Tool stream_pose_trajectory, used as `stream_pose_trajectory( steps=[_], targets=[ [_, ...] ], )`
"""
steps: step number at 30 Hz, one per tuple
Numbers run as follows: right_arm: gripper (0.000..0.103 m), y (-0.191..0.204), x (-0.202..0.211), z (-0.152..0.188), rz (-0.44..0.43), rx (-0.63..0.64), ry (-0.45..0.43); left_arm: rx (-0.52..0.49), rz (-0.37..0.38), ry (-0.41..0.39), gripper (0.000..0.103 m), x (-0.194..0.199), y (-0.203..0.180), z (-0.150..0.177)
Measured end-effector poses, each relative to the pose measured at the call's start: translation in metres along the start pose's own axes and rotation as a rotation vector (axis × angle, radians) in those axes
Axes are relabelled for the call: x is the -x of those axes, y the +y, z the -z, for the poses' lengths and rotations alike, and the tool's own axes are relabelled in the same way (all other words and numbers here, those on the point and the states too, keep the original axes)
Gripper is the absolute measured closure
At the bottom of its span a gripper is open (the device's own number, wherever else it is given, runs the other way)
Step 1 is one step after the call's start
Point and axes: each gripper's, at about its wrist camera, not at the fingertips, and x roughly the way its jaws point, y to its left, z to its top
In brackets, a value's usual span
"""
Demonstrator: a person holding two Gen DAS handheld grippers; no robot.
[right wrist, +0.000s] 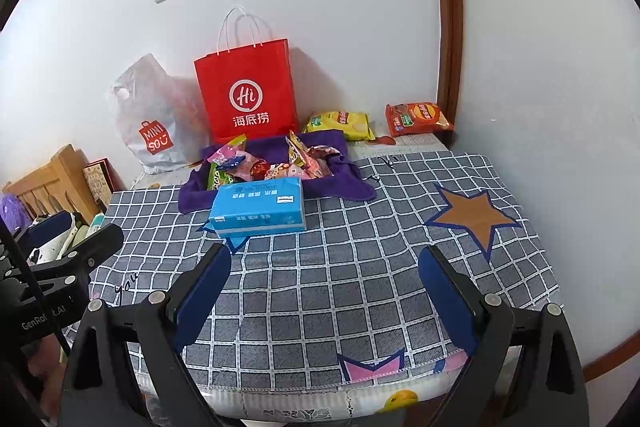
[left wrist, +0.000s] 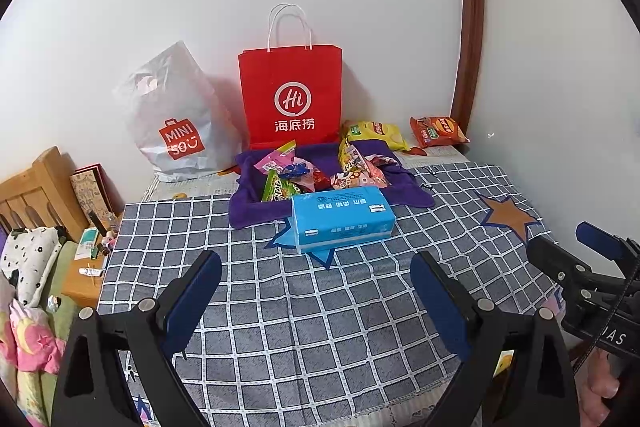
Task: Organize snacks
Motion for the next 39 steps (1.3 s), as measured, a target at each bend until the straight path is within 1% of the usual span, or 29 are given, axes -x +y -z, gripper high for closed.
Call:
stream_pose_trajectory(
  steps=[30, 39],
  targets=[
    [0.009, 0.0071, 0.0030, 0.0001, -0.004, 0.006, -0.006, 0.000, -0.004, -0.004, 0.007, 0.0017, 0.0015, -0.0003],
    [0.009, 0.0087, 0.0030, -0.0011, -0.009, 0.008, -0.007, 0.019, -0.005, -0.003, 0.007, 0.0022, 0.0038, -0.0005]
  ],
)
